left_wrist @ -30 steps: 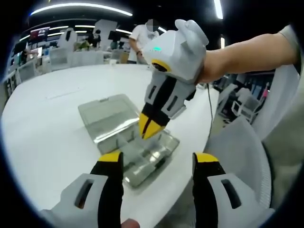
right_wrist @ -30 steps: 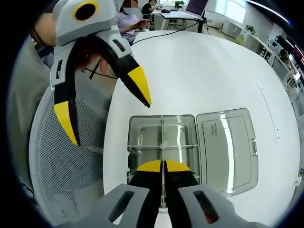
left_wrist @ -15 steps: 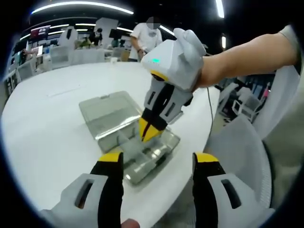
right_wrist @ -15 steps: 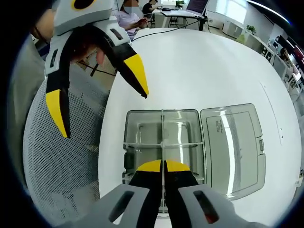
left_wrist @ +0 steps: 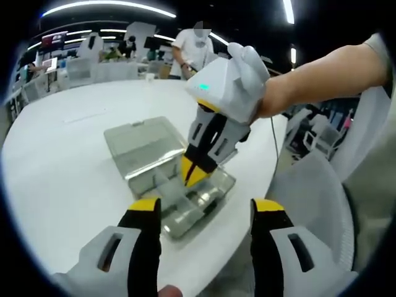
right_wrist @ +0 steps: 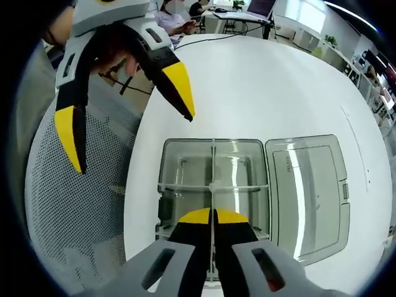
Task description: Insert the divider into the dual guide fixture by aligning both edges with the guide slots and pushing it downward to the bottom, including one-sided entry, uneven engagement, binding, and posture correction.
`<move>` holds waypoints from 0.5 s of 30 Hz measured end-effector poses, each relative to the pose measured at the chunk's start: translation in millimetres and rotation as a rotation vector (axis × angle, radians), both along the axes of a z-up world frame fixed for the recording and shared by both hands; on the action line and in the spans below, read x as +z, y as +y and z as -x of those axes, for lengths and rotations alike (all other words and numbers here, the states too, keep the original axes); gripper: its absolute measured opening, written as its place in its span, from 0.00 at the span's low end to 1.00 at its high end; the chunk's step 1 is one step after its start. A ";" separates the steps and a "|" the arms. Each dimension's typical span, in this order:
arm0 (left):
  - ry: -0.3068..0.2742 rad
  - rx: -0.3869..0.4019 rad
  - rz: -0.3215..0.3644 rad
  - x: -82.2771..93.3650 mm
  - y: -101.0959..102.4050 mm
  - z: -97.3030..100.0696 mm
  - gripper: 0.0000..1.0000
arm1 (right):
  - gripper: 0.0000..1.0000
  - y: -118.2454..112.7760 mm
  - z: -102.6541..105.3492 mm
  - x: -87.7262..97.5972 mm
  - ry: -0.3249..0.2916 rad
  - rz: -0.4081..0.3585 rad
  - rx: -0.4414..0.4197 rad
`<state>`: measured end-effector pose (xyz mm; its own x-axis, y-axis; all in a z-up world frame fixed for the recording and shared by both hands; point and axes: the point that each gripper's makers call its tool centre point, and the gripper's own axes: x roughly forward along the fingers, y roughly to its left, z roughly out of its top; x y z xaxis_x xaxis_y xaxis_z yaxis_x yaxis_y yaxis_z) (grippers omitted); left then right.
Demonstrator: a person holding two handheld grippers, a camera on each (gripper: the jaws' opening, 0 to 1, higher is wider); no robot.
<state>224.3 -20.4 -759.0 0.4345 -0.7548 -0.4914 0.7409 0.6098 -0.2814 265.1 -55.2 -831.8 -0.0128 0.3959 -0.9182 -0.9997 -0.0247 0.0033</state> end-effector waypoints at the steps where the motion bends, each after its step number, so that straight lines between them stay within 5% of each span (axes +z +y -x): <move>1: 0.000 0.000 0.000 0.1 0.1 0.1 0.55 | 0.00 0.0 -0.2 -1.1 -0.004 0.002 0.005; 15: 0.002 0.005 0.007 0.7 1.7 2.1 0.54 | 0.00 -0.6 -0.9 -3.7 -0.012 0.011 0.007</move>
